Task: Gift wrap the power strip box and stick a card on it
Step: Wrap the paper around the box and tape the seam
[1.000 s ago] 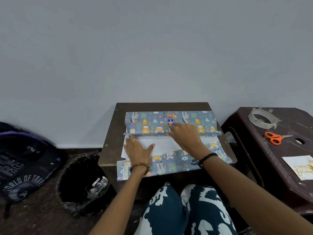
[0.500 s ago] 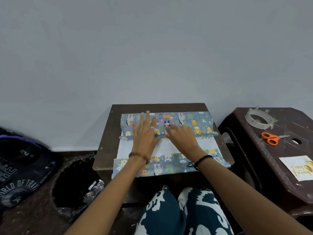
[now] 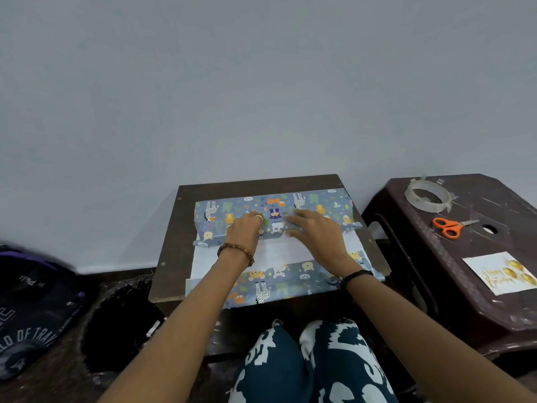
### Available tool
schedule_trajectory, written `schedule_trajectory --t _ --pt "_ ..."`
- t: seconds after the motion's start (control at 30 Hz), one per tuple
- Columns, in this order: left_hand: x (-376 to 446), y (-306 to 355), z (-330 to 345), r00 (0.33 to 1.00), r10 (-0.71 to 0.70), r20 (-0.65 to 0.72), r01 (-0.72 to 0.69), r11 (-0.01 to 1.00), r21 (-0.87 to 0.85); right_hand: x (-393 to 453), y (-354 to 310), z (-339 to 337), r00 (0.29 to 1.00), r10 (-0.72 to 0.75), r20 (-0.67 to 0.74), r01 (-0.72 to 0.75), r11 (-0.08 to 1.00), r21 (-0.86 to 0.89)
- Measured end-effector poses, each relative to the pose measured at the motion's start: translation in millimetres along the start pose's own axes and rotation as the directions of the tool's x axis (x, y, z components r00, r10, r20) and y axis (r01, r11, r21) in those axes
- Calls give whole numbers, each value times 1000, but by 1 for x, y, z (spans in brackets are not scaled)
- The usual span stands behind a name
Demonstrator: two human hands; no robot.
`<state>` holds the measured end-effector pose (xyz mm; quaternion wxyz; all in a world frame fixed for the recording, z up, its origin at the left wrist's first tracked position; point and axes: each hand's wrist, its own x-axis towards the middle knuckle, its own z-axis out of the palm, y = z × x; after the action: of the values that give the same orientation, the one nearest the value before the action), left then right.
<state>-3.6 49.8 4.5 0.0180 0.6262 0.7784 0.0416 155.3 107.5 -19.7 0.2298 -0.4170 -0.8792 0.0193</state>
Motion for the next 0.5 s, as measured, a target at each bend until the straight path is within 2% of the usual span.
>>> schedule_trajectory --t 0.07,0.13,0.3,0.43,0.5 --pt "-1 1 0 1000 -14 -5 14 1000 -6 -9 18 1 998 48 -30 -47 999 4" --pt "-3 2 0 1000 -13 -9 13 1000 6 -15 28 3 997 71 6 -71 997 -23" --pt "-2 10 -5 1000 21 3 -21 998 63 -17 21 -1 993 121 9 -121 993 17" --pt "-2 14 -6 998 39 54 -44 994 102 -16 18 -7 986 140 86 -141 990 13" --pt "-2 15 -4 997 36 72 -44 993 114 -19 20 -6 976 202 82 -204 979 16"
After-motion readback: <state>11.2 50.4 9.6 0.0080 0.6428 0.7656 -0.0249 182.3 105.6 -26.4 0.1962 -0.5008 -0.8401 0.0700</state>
